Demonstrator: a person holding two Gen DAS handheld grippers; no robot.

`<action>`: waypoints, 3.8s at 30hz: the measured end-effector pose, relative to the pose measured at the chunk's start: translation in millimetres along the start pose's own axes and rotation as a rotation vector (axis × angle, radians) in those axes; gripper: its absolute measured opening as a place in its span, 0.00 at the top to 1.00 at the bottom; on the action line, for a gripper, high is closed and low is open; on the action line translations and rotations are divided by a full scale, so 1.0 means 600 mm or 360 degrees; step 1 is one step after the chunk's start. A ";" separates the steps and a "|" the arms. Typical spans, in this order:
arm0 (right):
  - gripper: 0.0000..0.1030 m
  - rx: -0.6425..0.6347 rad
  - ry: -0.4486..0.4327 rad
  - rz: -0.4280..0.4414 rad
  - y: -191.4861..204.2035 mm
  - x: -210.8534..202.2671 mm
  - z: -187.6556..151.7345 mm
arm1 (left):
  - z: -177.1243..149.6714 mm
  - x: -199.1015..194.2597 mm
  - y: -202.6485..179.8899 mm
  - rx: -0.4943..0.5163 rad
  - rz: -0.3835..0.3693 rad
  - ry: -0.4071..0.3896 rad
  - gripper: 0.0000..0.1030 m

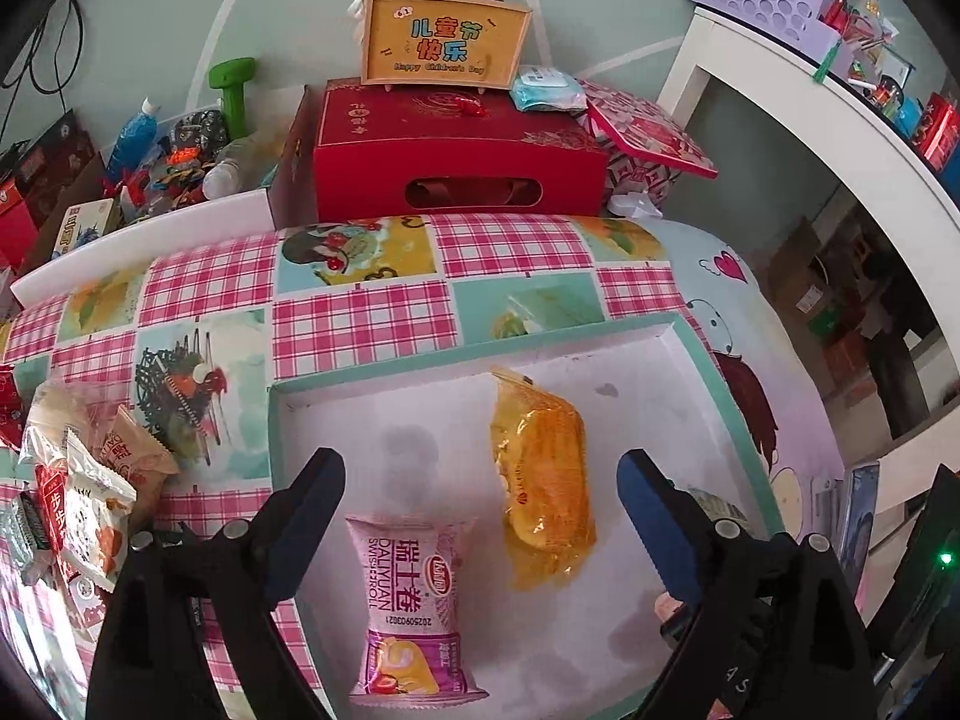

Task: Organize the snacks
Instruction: 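Carry the bread bag and biscuit into the tray and release both, then move both tools back over the remaining snacks, then grasp the green biscuit pack with the right tool while the left tool grasps the red-white milk biscuit bag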

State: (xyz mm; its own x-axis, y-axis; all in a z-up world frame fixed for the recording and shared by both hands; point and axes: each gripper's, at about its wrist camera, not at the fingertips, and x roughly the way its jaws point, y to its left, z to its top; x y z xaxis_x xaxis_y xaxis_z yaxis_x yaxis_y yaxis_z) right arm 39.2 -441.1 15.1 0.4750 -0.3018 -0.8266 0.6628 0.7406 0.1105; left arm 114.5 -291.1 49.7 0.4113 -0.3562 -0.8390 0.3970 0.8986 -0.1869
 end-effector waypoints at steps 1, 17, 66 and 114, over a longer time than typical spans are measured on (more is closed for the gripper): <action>0.00 -0.0002 0.0000 -0.0003 0.001 0.000 0.000 | -0.001 0.001 0.003 -0.0010 0.0003 0.0005 0.10; 0.00 -0.0027 0.0135 -0.0020 0.016 -0.010 -0.007 | -0.032 -0.019 0.042 -0.0001 0.0095 0.0073 0.03; 0.00 -0.0960 0.0170 0.0430 0.416 -0.049 -0.221 | -0.215 -0.130 0.452 -0.0797 0.0449 0.0160 0.03; 0.57 -0.0889 0.0317 0.0331 0.382 -0.024 -0.240 | -0.184 -0.054 0.387 -0.0617 0.0402 0.0280 0.03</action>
State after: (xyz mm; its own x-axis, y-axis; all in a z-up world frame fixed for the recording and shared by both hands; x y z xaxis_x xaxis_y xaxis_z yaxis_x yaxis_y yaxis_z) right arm 100.8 -180.6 -27.3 0.4088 -0.0398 -0.9117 0.1399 0.9900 0.0195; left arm 102.9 -43.0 -23.0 0.2975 -0.0964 -0.9498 -0.0455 0.9923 -0.1149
